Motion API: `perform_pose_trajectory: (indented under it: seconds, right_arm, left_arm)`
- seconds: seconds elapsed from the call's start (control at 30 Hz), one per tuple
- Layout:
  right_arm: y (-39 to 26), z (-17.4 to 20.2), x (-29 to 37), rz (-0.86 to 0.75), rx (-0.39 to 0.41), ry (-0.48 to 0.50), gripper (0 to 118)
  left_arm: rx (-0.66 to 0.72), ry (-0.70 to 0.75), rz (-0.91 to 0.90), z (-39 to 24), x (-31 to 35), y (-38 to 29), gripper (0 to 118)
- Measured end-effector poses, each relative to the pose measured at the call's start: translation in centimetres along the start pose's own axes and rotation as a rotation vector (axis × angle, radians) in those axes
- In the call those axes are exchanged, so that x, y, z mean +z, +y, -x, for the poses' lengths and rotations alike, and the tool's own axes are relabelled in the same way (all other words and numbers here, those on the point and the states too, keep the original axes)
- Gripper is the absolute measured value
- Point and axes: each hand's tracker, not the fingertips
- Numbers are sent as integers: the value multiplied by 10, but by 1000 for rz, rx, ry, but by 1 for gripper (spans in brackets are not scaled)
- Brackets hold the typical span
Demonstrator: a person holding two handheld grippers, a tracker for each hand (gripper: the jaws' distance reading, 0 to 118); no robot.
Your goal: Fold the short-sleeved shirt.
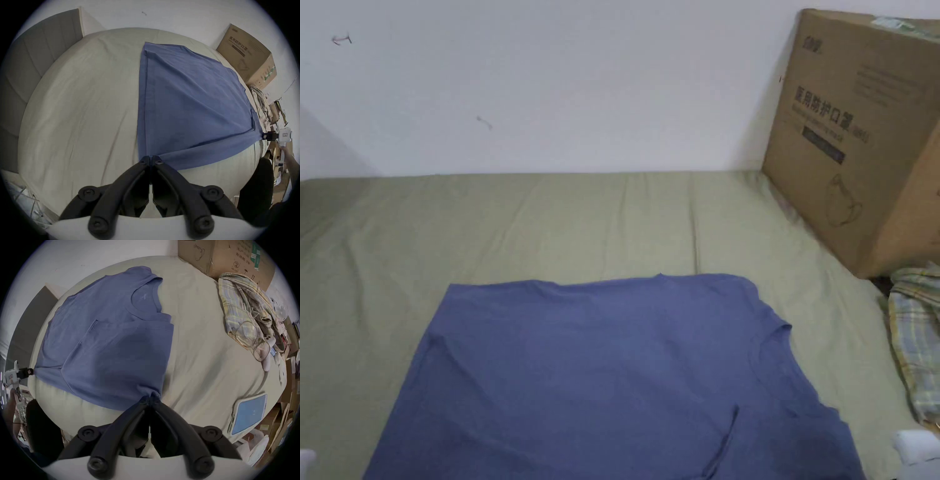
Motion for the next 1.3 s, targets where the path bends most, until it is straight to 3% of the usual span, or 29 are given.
perform_pose_trajectory:
  seconds: [0.07,0.1,0.13,0.17,0.2,0.23,0.47,0.53,0.6,0.63,0.67,0.7,0.73,0.87,0.97,1.0,1.03,1.07,1.1,1.13,1.17,1.3]
  right_arm:
    - [-4,3,0,-27,0,-3,3]
    - [-3,6,-1,-47,5,-9,24]
    - [-3,9,0,-63,13,-31,50]
    - [-2,13,1,-76,23,-68,79]
    - [-2,17,3,-81,24,-99,102]
    - [-1,19,7,-82,18,-82,103]
    - [2,64,73,-333,-31,1,103]
    - [-6,77,84,-404,-51,-26,103]
    - [-15,86,88,-431,-131,-28,103]
    - [-20,88,89,-453,-154,5,100]
    - [-26,90,92,-495,-168,50,85]
    - [-28,92,95,-517,-182,63,38]
    - [-28,93,96,-506,-171,53,3]
    - [-33,97,107,-563,-131,9,1]
    - [-32,97,110,-558,-147,25,1]
    - [-31,97,109,-548,-155,31,1]
    - [-30,95,107,-532,-161,37,1]
    - [-28,96,103,-490,-155,52,1]
    - [-29,97,98,-476,-145,52,1]
    - [-30,99,95,-475,-139,44,1]
    - [-30,100,92,-463,-129,36,1]
    - [-31,98,82,-407,-136,52,1]
  left_arm:
    - [1,-13,-16,1,5,-5,2]
    - [12,-30,-42,1,8,-5,16]
    - [22,-33,-52,1,11,-5,34]
    - [23,-9,-65,-1,15,-4,60]
    - [25,14,-84,-2,20,-5,96]
    - [27,15,-94,-1,25,-5,113]
    - [31,-3,-325,-37,84,-4,116]
    - [10,59,-373,-54,97,-7,116]
    - [0,159,-418,-68,107,-12,110]
    - [0,152,-435,-72,110,-15,98]
    - [2,141,-437,-76,112,-17,73]
    - [6,132,-432,-79,113,-19,27]
    - [5,133,-428,-80,112,-20,0]
    - [-26,162,-353,-79,107,-18,0]
    - [12,103,-169,-63,85,-7,1]
    - [44,77,-121,-56,74,-6,9]
    - [71,69,-102,-50,67,-6,31]
    - [90,62,-97,-43,59,-5,65]
    - [97,51,-99,-36,49,-4,110]
    - [103,52,-85,-32,39,-4,118]
    - [119,49,-64,-26,28,-4,113]
    - [127,97,-12,-15,-2,4,112]
